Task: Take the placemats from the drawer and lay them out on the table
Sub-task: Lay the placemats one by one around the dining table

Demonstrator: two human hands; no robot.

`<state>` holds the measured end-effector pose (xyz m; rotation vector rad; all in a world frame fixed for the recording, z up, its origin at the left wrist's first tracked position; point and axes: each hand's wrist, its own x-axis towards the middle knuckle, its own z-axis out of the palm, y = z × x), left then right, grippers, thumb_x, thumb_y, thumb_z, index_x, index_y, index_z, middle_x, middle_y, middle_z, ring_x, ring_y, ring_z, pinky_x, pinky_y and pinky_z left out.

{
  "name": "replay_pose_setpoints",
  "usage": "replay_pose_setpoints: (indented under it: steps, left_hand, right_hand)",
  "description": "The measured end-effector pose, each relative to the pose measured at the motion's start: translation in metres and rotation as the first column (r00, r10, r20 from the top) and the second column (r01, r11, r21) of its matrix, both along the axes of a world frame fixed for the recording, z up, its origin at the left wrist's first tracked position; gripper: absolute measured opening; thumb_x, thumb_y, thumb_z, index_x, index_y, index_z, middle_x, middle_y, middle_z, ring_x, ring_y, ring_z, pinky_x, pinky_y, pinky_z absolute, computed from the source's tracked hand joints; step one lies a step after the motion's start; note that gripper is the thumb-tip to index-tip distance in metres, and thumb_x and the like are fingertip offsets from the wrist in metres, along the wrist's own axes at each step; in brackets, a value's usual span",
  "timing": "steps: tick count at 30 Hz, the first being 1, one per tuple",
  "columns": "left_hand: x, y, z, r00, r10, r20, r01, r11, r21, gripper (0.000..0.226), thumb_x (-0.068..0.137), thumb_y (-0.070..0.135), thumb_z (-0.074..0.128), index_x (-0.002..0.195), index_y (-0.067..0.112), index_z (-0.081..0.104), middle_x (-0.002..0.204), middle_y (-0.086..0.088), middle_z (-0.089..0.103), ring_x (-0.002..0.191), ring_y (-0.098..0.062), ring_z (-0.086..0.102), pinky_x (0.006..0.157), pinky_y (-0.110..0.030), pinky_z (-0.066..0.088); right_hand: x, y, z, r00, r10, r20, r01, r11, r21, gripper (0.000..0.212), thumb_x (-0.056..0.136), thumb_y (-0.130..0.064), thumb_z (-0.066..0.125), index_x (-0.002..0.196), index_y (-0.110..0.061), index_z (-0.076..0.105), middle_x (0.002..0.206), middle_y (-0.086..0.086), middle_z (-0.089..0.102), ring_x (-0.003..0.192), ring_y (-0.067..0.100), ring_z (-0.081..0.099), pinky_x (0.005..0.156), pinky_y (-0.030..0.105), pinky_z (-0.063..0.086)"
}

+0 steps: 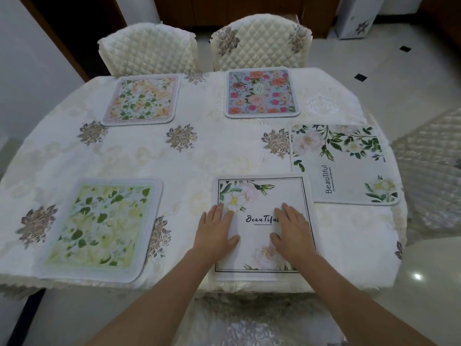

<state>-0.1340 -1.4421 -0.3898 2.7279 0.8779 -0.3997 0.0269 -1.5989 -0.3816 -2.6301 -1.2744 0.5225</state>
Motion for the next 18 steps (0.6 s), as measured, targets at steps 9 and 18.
replay_pose_setpoints:
  steps: [9,18]
  left_hand:
    - [0.047,0.038,-0.003,0.996,0.052,0.079,-0.047,0.997,-0.067,0.072,0.09,0.054,0.05,0.151,0.024,0.024,0.162,-0.01,0.007,0.149,-0.026,0.003,0.118,-0.041,0.017]
    - [0.086,0.056,-0.002,0.993,0.092,0.072,-0.091,0.996,-0.012,0.067,0.083,0.059,0.052,0.143,0.033,0.036,0.159,0.0,0.019,0.143,-0.023,0.016,0.108,-0.047,0.026]
  right_hand:
    - [0.04,0.049,-0.002,1.0,0.018,-0.002,-0.018,0.999,-0.052,0.069,0.091,-0.031,0.051,0.151,-0.017,0.019,0.161,0.006,0.01,0.149,0.025,0.006,0.121,0.04,0.009]
    - [0.061,0.089,-0.007,0.996,0.084,-0.003,-0.084,0.995,-0.046,0.067,0.093,-0.029,0.048,0.152,-0.019,0.017,0.162,0.002,0.007,0.149,0.024,0.0,0.121,0.042,0.005]
